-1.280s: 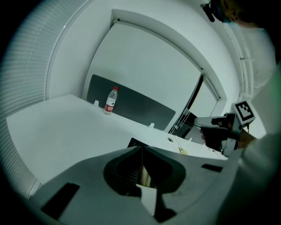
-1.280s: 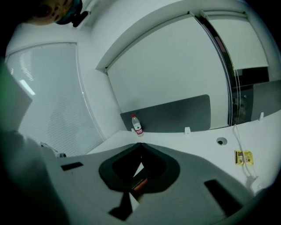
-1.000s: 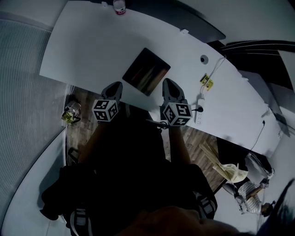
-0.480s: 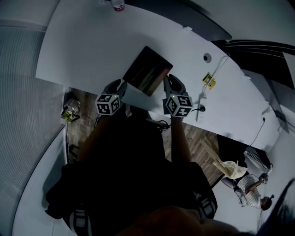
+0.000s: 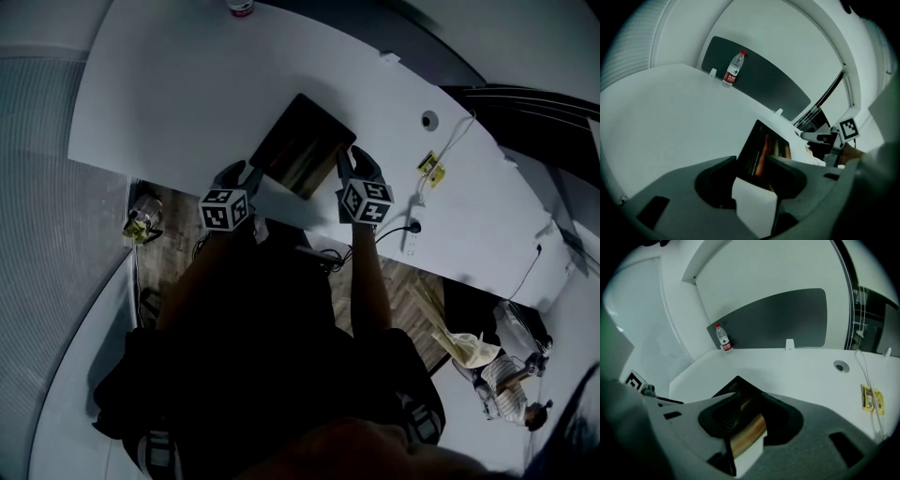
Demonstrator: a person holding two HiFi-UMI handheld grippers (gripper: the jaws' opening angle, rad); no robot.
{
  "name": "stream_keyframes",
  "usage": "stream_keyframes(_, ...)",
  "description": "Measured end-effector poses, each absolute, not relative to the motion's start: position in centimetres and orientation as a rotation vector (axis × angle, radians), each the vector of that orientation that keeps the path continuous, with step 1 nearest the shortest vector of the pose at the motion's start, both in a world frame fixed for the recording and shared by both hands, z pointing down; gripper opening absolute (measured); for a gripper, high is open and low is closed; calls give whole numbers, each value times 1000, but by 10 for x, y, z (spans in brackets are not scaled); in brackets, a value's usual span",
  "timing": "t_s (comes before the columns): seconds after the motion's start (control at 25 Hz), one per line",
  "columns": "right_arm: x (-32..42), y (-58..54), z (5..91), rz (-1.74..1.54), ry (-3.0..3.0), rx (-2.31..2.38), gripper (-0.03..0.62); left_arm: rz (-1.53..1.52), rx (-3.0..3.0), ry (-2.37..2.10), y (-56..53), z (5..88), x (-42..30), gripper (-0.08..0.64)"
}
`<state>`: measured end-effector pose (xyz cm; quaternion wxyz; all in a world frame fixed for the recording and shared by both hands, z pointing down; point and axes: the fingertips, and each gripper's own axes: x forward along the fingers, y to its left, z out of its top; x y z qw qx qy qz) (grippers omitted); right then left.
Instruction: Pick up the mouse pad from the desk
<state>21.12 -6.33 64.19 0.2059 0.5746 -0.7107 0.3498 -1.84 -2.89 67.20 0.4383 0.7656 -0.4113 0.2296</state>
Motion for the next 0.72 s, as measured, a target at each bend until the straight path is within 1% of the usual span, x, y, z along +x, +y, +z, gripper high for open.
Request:
stream_keyframes(0.36,232,-65,684,982,-1910,1566,159,607,1859,-1040,-35,693,-15,178)
stream_keyframes(0.72,248,-70,707,989,-1864,1534,170,643,1834,-1041,-31,706,-11,187)
